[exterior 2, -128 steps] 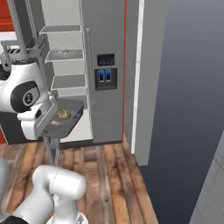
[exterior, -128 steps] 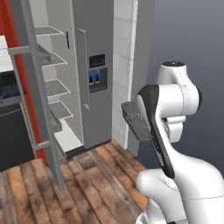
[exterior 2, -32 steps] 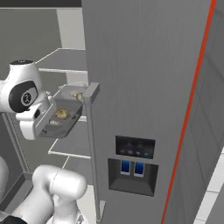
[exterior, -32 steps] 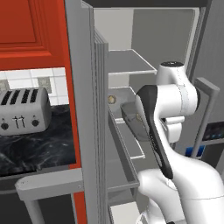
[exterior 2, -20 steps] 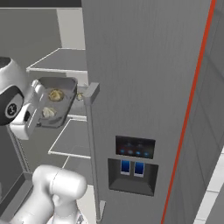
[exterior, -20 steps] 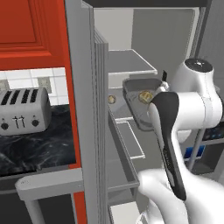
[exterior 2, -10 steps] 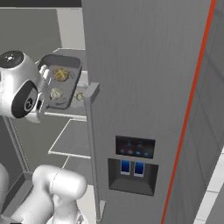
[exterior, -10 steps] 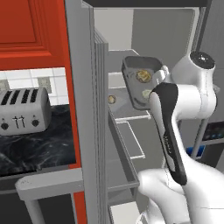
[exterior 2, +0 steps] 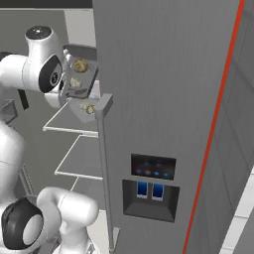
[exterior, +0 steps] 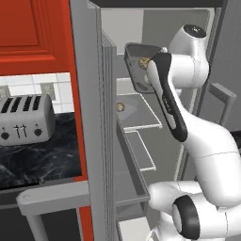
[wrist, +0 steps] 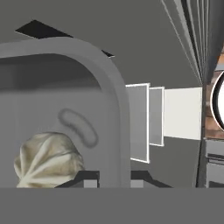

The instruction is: Place two dumplings into each of the tupperware containers and then place the containers in the fridge.

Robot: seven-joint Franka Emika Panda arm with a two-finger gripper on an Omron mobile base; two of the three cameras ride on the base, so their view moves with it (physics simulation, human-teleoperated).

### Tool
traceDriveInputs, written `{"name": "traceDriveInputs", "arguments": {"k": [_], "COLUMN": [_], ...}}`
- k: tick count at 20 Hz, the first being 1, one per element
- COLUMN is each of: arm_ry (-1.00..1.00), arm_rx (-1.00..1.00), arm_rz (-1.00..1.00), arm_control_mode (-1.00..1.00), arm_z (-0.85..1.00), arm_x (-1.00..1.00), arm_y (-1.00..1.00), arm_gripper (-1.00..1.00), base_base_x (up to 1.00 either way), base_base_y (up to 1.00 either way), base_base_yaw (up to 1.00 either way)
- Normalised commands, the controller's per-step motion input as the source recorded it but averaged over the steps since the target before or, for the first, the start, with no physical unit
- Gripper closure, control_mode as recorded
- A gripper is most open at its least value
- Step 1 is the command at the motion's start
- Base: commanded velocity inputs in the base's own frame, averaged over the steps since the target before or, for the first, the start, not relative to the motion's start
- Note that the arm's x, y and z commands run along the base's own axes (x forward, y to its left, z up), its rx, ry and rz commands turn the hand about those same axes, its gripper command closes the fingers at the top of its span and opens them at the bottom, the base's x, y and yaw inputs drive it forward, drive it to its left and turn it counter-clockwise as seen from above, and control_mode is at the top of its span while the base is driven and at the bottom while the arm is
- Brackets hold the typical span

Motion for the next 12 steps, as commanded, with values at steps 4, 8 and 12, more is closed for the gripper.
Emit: {"name": "traceDriveInputs", "arguments": {"k": [4,8,12], "arm_ry": [0.00,0.00,0.00], "arm_rx": [0.00,0.00,0.00], "arm_rz": [0.04,0.00,0.00], "arm_control_mode": [-1.00,-1.00,-1.00], "arm_z": [0.01,0.00,0.00], "arm_x": [1.00,1.00,1.00], "arm_y": [0.00,0.00,0.00], "arm_gripper": [1.00,1.00,1.00], "base_base_x": [0.00,0.00,0.00], "base_base_y": [0.00,0.00,0.00], "base_base_yaw": [0.00,0.00,0.00]}}
